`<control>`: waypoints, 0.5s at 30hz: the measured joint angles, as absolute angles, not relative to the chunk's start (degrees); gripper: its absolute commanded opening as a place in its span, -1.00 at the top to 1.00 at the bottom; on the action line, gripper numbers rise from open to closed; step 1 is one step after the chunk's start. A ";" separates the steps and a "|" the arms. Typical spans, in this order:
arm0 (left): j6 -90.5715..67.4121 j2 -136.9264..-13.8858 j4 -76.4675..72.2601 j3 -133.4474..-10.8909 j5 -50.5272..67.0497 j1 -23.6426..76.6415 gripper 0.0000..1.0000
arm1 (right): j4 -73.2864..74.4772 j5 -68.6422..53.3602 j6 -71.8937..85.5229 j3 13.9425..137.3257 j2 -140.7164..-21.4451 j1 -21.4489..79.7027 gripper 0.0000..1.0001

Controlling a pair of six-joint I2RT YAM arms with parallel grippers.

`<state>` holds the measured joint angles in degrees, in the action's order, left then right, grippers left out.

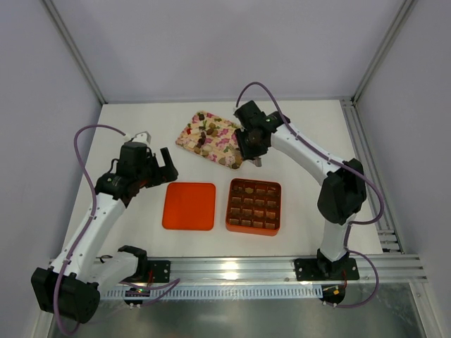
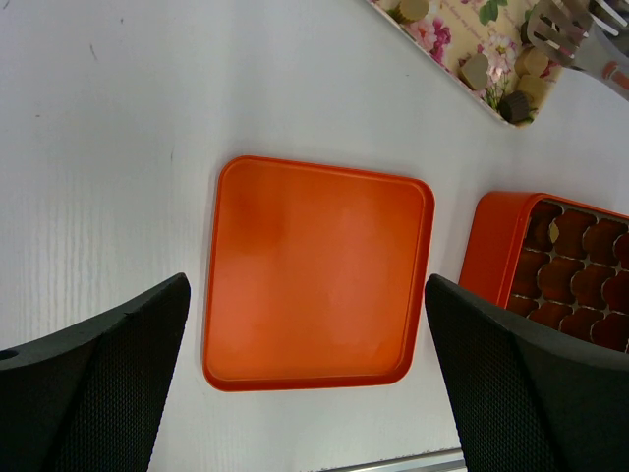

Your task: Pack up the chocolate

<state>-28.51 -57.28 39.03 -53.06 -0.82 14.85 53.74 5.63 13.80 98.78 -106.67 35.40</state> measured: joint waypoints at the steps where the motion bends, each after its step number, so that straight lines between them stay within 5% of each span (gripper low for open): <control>1: -28.51 -57.28 39.03 -53.06 -0.82 14.85 -0.99 | 53.74 5.61 13.80 98.76 -107.02 35.40 0.16; 15: -28.51 -57.28 39.03 -53.06 -0.82 14.85 -0.99 | 53.63 6.35 13.74 98.76 -108.92 35.40 0.16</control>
